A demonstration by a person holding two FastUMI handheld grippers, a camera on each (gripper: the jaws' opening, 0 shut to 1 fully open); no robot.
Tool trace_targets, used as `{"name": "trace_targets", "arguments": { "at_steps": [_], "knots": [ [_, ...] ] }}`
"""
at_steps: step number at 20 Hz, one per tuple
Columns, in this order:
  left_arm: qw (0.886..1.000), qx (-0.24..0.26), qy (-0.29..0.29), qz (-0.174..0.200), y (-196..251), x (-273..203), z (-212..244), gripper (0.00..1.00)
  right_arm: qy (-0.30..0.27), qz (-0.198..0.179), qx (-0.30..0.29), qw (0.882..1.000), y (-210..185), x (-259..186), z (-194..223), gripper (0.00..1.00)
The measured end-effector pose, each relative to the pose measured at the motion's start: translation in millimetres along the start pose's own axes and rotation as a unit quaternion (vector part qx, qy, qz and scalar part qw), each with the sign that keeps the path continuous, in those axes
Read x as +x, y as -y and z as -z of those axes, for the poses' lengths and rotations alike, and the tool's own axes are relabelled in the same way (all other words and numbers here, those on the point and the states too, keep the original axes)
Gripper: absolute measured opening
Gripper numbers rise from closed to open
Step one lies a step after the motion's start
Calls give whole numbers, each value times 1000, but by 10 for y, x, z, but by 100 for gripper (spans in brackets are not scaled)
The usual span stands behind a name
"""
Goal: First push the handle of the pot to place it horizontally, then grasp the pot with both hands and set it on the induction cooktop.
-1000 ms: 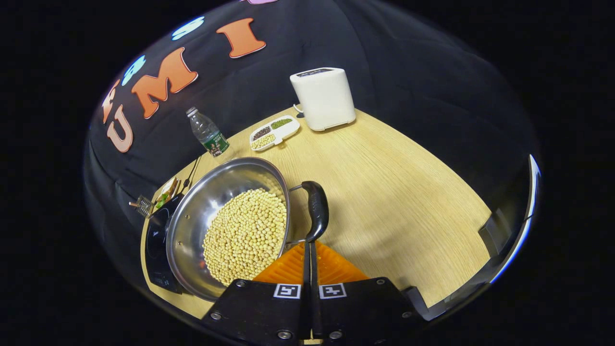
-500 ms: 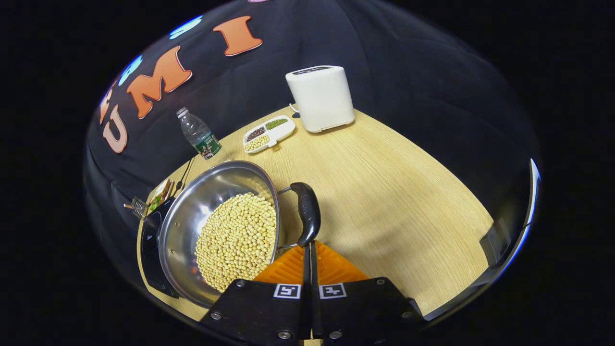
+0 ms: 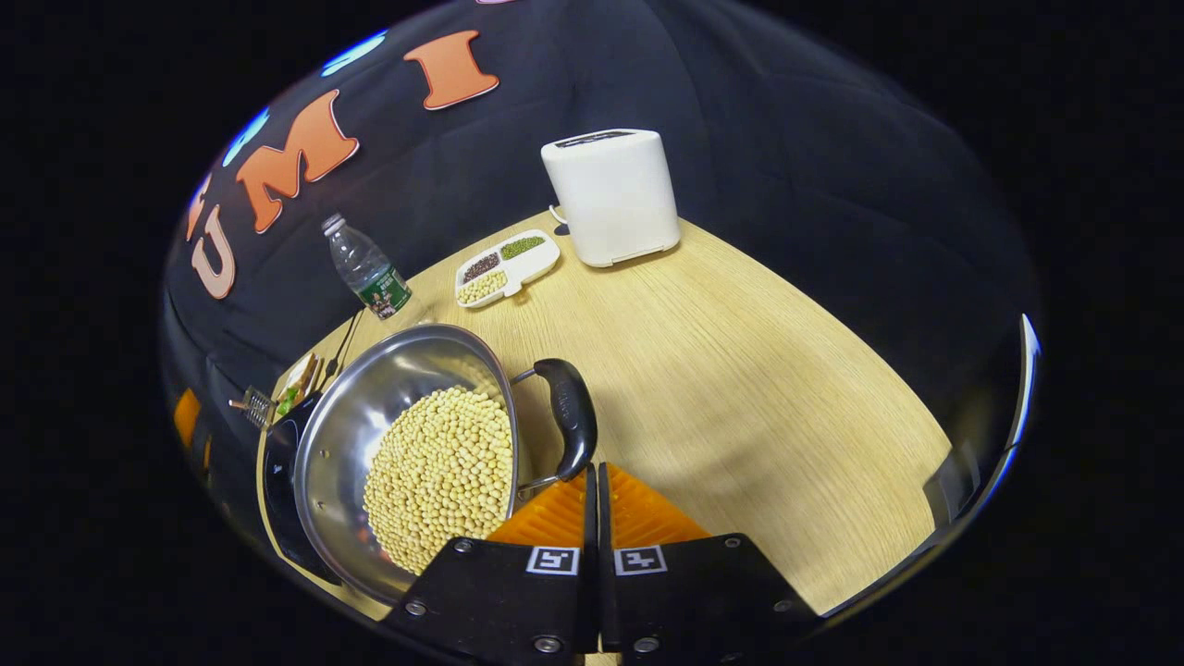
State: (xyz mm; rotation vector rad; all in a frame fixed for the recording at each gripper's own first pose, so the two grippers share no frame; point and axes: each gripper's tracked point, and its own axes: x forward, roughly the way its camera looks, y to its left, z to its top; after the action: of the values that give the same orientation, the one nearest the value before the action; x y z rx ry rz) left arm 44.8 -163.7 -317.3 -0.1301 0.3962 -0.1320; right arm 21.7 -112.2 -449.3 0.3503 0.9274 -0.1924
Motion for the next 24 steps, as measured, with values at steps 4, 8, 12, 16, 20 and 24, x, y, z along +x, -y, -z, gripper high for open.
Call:
{"name": "trace_targets", "arguments": {
  "at_steps": [4,8,12,16,20,24],
  "knots": [
    [1000,21,-2,-20,0,45,203,98,1,-2,-5,1000,-4,87,-78,0],
    [999,20,-30,-13,151,47,474,99,1,-7,-1,1000,-28,179,-152,0],
    [998,40,-41,-14,232,63,646,99,3,-7,-10,1000,-23,254,-197,0],
    [997,29,-73,-15,298,94,891,99,3,-7,-7,1000,-17,321,-236,0],
    [995,20,-93,-23,321,153,1037,99,7,-5,-10,1000,16,344,-250,0],
    [994,24,-104,-25,360,198,1143,99,41,19,-29,999,140,338,-355,1]
  ]
}}
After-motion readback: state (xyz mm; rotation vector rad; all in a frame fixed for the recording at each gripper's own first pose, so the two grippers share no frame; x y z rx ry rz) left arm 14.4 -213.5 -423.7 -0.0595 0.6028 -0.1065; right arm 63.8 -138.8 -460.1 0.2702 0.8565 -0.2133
